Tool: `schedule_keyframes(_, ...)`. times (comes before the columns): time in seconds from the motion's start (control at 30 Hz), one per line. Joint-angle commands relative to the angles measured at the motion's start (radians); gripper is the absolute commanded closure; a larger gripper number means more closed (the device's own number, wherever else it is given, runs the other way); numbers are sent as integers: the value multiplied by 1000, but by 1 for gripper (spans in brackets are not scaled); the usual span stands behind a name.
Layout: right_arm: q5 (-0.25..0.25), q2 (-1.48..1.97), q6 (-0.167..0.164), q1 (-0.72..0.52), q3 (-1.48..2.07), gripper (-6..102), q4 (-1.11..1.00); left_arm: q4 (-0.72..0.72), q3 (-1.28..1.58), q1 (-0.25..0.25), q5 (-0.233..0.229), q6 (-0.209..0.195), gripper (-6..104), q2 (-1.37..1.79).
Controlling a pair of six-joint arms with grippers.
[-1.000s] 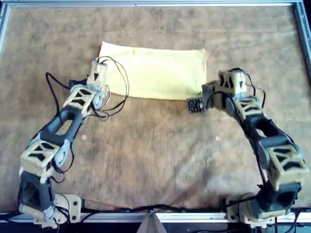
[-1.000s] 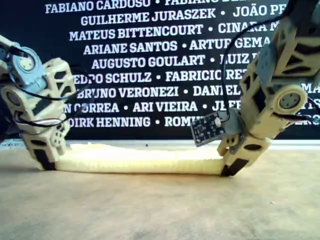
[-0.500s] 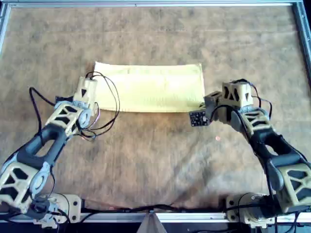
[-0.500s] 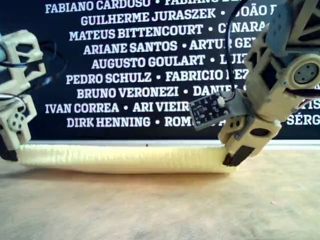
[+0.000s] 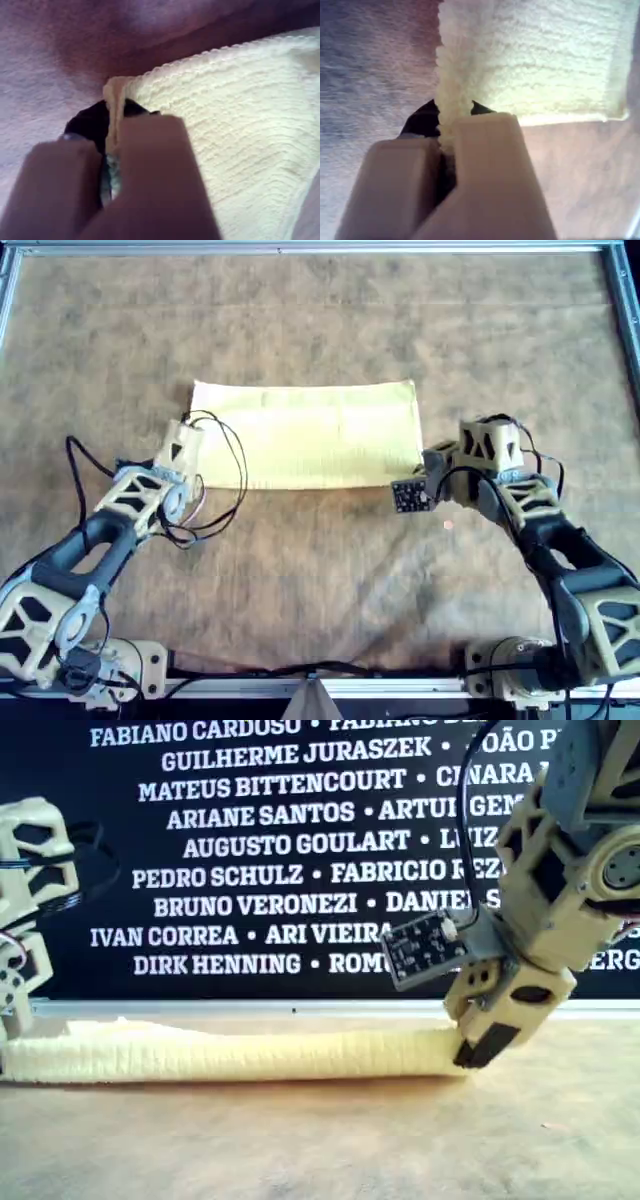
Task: Fold a cloth
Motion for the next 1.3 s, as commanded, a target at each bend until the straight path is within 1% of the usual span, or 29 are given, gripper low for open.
schedule_keyframes(0.0,11,95,-6,-17,-3,98,-32,2,-2,-8,-5,3,95,69)
schedule_keyframes(0.03,6,94,-6,-18,2,98,-32,2,6,-11,-5,9,95,69)
schedule_keyframes(0.17,5,77,-6,-26,34,96,-51,2,20,-8,-6,12,94,69)
schedule_keyframes(0.23,3,92,-6,-28,54,90,-52,2,37,-9,-6,17,90,71)
schedule_keyframes(0.27,3,97,-6,-28,63,85,-52,3,51,-14,-6,25,86,77)
schedule_keyframes(0.3,3,103,-6,-28,69,79,-52,3,63,-25,-6,44,81,94)
schedule_keyframes(0.33,3,118,-6,-28,75,72,-52,3,75,-37,-8,74,74,118)
schedule_keyframes(0.37,3,137,-6,-29,83,65,-51,3,89,-44,-20,104,68,144)
schedule_keyframes(0.4,5,153,-8,-29,95,59,-51,3,107,-46,-21,135,61,173)
schedule_keyframes(0.47,5,196,-8,-26,120,48,-43,3,153,-46,-23,173,49,245)
schedule_keyframes(0.53,5,244,-8,-28,138,38,-34,3,206,-46,-21,190,39,331)
schedule_keyframes(0.63,15,314,-8,-29,184,30,-32,3,293,-46,-23,193,29,465)
schedule_keyframes(0.7,18,379,-8,-29,233,28,-32,3,345,-34,-25,193,26,563)
schedule_keyframes(0.8,18,511,-8,-31,342,28,-32,3,440,-28,-26,193,26,726)
schedule_keyframes(1.17,21,1180,-8,-32,781,28,-32,3,727,-28,-26,193,25,1474)
schedule_keyframes(1.27,21,1355,-8,-31,877,28,-32,2,778,-26,-26,193,25,1575)
